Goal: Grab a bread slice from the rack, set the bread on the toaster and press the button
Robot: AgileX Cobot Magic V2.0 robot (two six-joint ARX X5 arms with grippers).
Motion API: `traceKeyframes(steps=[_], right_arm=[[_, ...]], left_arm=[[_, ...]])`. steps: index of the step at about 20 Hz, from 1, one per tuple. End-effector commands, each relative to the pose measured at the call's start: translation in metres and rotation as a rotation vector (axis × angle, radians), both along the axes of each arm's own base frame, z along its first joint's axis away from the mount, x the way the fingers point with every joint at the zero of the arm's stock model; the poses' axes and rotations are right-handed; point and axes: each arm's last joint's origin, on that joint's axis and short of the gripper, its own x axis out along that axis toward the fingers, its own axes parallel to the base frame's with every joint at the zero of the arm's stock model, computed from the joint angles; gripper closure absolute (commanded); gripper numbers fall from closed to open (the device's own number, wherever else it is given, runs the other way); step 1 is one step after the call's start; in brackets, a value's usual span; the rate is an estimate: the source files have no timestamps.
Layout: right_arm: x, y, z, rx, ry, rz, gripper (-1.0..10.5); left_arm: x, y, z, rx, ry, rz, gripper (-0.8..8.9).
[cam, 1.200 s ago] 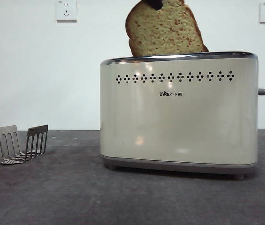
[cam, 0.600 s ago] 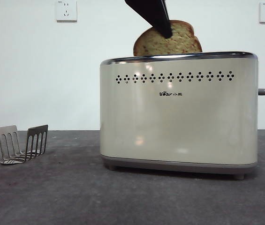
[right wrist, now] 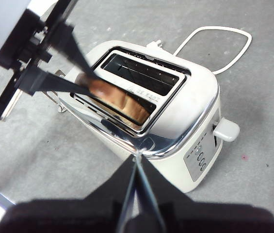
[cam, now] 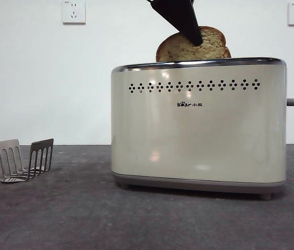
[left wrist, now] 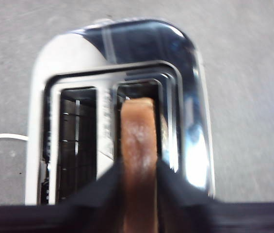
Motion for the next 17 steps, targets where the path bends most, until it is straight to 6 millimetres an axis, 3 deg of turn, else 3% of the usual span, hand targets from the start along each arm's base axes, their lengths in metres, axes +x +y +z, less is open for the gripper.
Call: traceKeyframes(steps=[1,4,10,12,14,17], right_arm=[[-0.001,0.000,0.001,-0.004,-0.010,0.008,9.5],[0.001,0.000,0.001,-0.014,-0.006,-0.004,9.5],[0.021,-0.005,-0.008,-0.106,0.070,-0.125,9.5],[0.032,-0.005,-0.012,-0.104,0.097,-0.125,9.5],[0.045,-0.006,-0.017,-0.096,0.125,-0.133,9.5],[0.071,-0.009,-0.027,0.004,0.194,-0.125,9.5]], left_arm=[[0.004,-0.004,-0.008,-0.013,0.050,0.069,4.01],[-0.002,0.006,0.012,-0.069,0.025,0.099,4.04],[-0.041,0.057,0.089,-0.321,0.008,0.294,4.10],[-0.061,0.075,0.107,-0.390,0.065,0.379,5.59],[-0.080,0.094,0.119,-0.411,0.125,0.444,8.36],[-0.103,0.116,0.128,-0.427,0.262,0.589,8.19]])
